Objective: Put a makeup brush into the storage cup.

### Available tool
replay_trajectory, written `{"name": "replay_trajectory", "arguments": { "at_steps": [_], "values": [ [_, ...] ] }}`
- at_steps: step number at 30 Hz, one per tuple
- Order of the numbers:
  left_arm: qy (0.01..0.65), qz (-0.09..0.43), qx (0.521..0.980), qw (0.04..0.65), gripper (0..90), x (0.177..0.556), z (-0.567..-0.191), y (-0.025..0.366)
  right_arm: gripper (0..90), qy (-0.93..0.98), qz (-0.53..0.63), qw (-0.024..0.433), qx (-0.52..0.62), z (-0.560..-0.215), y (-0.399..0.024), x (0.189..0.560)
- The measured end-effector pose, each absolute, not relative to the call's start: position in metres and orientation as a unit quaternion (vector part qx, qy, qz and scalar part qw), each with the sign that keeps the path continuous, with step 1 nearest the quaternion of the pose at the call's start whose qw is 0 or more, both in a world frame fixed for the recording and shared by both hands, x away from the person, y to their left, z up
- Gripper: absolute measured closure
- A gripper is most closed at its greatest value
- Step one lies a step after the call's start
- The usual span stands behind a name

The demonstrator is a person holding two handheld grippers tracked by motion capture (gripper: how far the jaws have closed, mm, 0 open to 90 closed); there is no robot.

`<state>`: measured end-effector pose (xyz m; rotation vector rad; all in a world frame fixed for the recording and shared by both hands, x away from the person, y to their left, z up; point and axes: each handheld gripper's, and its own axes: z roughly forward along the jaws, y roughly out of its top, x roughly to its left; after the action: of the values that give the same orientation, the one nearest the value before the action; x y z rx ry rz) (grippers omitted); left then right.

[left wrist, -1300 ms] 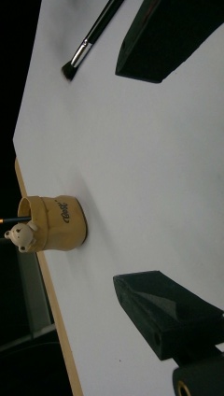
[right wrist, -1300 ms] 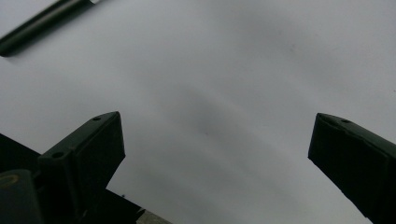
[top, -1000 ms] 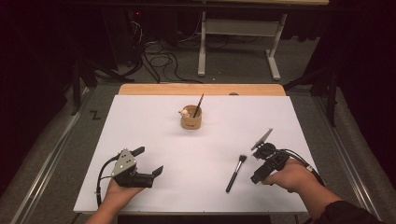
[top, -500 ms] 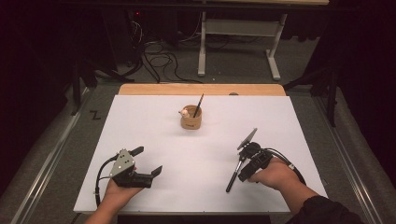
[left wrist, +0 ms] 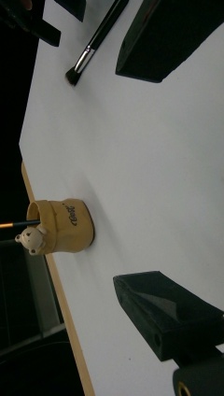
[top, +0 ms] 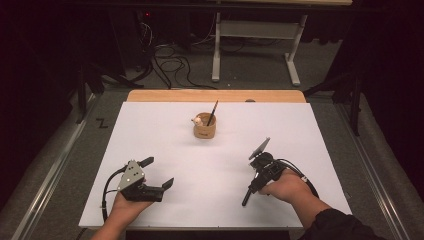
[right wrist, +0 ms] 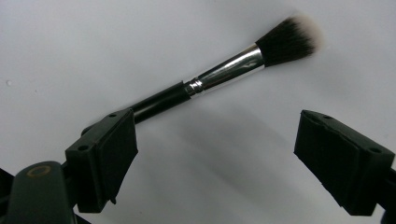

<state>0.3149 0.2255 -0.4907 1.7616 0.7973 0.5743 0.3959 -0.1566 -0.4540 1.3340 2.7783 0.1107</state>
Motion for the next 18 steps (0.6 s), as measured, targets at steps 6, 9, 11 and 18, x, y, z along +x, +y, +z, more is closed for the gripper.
{"name": "replay_trajectory", "arguments": {
  "at_steps": [6,9,11,18],
  "values": [
    [0.333,0.236,0.738,0.537,2.4,0.315,-0.491,0.225,13.2,0.898,0.034,0.028,0.439,-0.458,-0.151,0.398],
    [0.330,0.236,0.739,0.538,2.3,0.314,-0.491,0.224,13.3,0.897,0.034,0.026,0.440,-0.460,-0.150,0.398],
    [0.328,0.232,0.743,0.536,2.3,0.314,-0.491,0.224,13.2,0.895,0.032,0.025,0.443,-0.460,-0.149,0.398],
    [0.325,0.232,0.743,0.537,2.1,0.314,-0.491,0.222,14.0,0.891,0.032,0.023,0.452,-0.465,-0.148,0.401]
  ]
}}
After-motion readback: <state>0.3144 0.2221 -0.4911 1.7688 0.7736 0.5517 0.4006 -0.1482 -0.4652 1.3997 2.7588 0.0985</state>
